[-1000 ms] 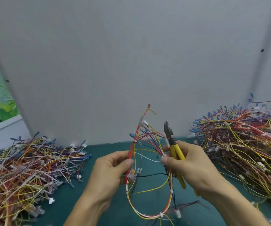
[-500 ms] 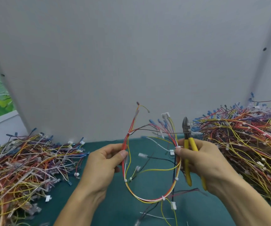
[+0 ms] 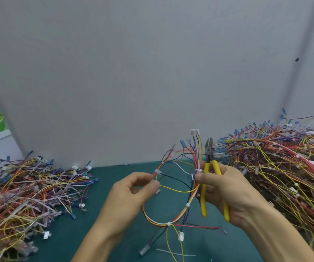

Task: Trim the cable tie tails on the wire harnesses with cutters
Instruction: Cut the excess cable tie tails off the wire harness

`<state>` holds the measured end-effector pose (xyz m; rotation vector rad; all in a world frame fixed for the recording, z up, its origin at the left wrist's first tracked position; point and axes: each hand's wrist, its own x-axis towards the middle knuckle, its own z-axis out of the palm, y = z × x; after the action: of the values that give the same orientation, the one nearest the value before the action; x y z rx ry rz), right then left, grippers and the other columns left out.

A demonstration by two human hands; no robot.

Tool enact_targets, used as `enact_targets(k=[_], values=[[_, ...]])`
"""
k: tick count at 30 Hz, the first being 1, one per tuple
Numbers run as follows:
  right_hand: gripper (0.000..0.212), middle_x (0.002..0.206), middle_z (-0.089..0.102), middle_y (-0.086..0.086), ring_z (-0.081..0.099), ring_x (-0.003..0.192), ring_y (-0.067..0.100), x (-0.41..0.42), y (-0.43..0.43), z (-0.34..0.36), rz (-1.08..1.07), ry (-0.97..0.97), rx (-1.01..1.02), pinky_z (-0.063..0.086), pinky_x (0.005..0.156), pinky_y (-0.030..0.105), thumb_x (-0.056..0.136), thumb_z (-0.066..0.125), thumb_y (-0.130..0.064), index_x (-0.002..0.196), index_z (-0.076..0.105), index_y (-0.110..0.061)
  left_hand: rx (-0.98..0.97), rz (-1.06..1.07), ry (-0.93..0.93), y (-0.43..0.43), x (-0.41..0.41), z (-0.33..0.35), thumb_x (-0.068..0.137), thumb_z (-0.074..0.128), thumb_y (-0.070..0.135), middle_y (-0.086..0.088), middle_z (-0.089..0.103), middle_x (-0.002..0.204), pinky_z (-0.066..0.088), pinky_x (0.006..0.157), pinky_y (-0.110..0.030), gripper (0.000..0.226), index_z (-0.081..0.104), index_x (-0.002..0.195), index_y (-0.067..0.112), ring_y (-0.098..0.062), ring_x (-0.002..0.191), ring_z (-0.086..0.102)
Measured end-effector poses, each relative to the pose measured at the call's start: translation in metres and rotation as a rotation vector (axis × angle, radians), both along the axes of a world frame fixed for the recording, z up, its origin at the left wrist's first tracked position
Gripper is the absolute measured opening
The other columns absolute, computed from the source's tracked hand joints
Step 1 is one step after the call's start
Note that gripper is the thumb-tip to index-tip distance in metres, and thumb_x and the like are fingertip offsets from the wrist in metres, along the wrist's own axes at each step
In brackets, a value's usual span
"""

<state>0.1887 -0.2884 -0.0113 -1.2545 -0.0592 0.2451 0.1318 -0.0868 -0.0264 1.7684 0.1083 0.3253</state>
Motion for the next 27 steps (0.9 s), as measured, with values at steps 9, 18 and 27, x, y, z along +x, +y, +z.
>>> enact_targets(k=[9,18,27], values=[[0.021,0.062,0.058,0.012,0.061,0.047,0.023,-0.004,0.009,0.004,-0.06,0.19,0.264,0.057,0.051,0.036,0.083,0.062,0.009,0.08,0.052,-0.01,0.57,-0.154,-0.432,-0.027,-0.008,0.002,0.071,0.079,0.018,0.018,0.071,0.095,0.046,0.081,-0.009,0.034,0.075,0.103,0.027,0.001,0.093,0.065],[0.014,0.071,0.065,0.013,0.067,0.064,0.026,-0.015,0.018,0.006,-0.038,-0.024,0.044,0.056,0.059,0.034,0.08,0.072,-0.002,0.08,0.06,-0.009,0.196,-0.053,-0.265,-0.022,-0.001,-0.005,0.081,0.068,-0.005,0.009,0.074,0.078,0.05,0.073,-0.015,0.036,0.077,0.081,0.029,-0.005,0.077,0.068],[0.013,0.061,0.053,0.012,0.051,0.047,0.018,-0.014,0.002,0.017,0.02,-0.129,0.055,0.047,0.049,0.031,0.087,0.053,0.005,0.081,0.061,-0.004,-0.316,0.073,0.031,0.004,0.005,-0.016,0.064,0.069,0.024,0.007,0.057,0.131,0.037,0.099,-0.032,0.052,0.063,0.116,0.025,-0.01,0.124,0.048]])
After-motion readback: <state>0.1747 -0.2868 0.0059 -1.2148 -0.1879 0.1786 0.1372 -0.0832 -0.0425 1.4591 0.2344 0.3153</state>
